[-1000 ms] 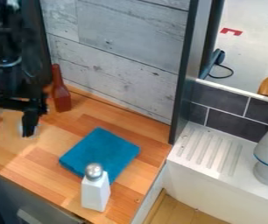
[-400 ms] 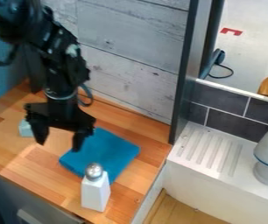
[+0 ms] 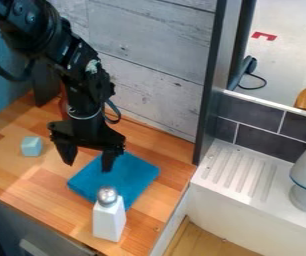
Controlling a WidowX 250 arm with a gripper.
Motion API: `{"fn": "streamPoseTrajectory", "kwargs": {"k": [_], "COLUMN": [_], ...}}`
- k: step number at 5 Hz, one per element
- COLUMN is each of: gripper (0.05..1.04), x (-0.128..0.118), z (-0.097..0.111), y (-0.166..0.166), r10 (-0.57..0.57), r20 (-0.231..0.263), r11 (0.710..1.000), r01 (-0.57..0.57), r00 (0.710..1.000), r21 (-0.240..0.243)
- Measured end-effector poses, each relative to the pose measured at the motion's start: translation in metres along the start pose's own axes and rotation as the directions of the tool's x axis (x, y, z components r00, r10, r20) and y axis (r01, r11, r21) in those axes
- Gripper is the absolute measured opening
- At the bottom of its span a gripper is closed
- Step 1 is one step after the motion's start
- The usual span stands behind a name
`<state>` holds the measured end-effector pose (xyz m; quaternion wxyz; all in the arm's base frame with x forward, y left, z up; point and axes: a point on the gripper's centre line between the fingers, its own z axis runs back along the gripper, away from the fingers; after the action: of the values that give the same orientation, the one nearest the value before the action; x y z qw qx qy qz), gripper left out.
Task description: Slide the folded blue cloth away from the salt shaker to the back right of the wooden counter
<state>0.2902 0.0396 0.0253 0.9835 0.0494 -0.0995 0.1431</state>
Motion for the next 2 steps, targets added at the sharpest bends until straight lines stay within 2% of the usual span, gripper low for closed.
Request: {"fn": "streamPoseTrajectory", "kwargs": {"k": [1,2], "gripper": [1.003,1.003], "x": [0.008,0.005], "z": [-0.004,-0.016], "y": [0.004,0.002], "r10": [0.029,0.033], "r20": [0.041,0.037], "r11": [0.999,0.998], "r01": [-0.028,-0.031], "r00": [0.999,0.999], "r21": [-0.031,-0.052]}}
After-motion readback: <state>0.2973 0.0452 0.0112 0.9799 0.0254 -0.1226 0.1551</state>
